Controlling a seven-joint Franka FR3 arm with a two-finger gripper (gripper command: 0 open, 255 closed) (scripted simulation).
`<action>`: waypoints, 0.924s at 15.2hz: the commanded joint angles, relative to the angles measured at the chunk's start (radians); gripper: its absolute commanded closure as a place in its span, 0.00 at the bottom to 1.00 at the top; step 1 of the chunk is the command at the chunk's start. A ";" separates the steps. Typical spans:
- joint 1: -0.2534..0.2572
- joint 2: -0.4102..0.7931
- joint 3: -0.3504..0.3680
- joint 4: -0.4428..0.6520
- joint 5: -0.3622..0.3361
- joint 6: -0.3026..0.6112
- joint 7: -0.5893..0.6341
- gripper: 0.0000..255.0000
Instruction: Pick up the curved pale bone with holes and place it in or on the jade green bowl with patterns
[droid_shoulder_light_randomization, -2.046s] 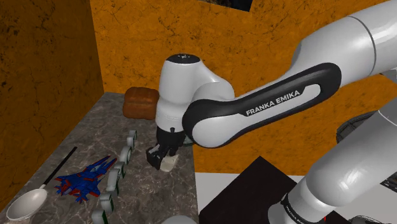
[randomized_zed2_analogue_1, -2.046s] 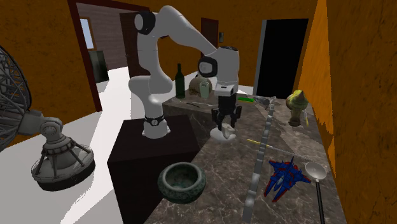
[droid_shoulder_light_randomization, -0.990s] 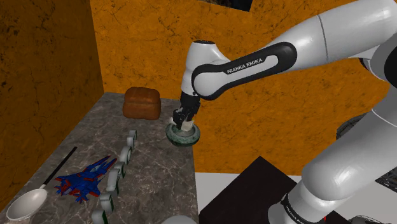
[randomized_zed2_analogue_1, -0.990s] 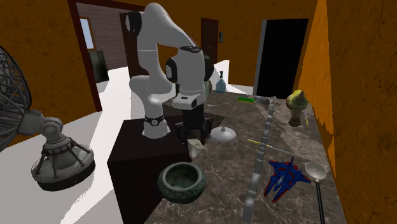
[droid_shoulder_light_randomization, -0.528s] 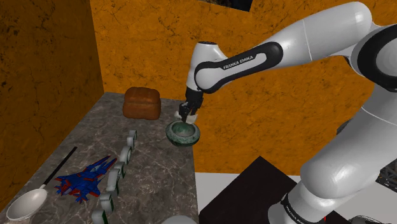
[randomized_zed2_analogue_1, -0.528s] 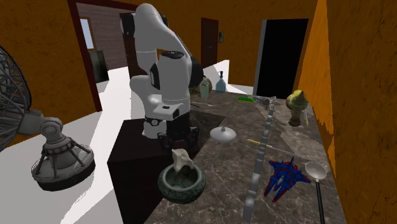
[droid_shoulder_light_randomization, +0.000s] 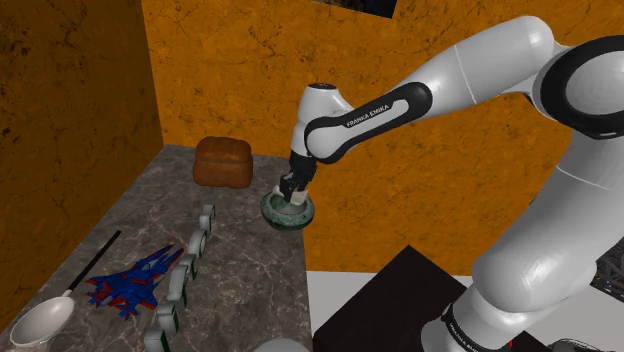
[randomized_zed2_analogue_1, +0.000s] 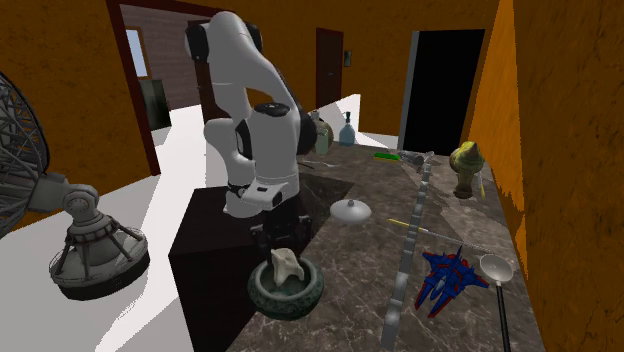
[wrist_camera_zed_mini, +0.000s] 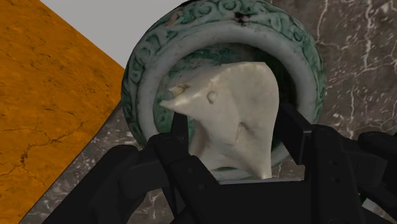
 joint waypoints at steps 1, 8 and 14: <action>0.004 0.021 -0.004 -0.009 -0.019 0.027 0.014 1.00; 0.009 0.044 -0.009 -0.017 -0.041 0.052 0.029 1.00; 0.009 0.044 -0.009 -0.017 -0.041 0.052 0.029 0.00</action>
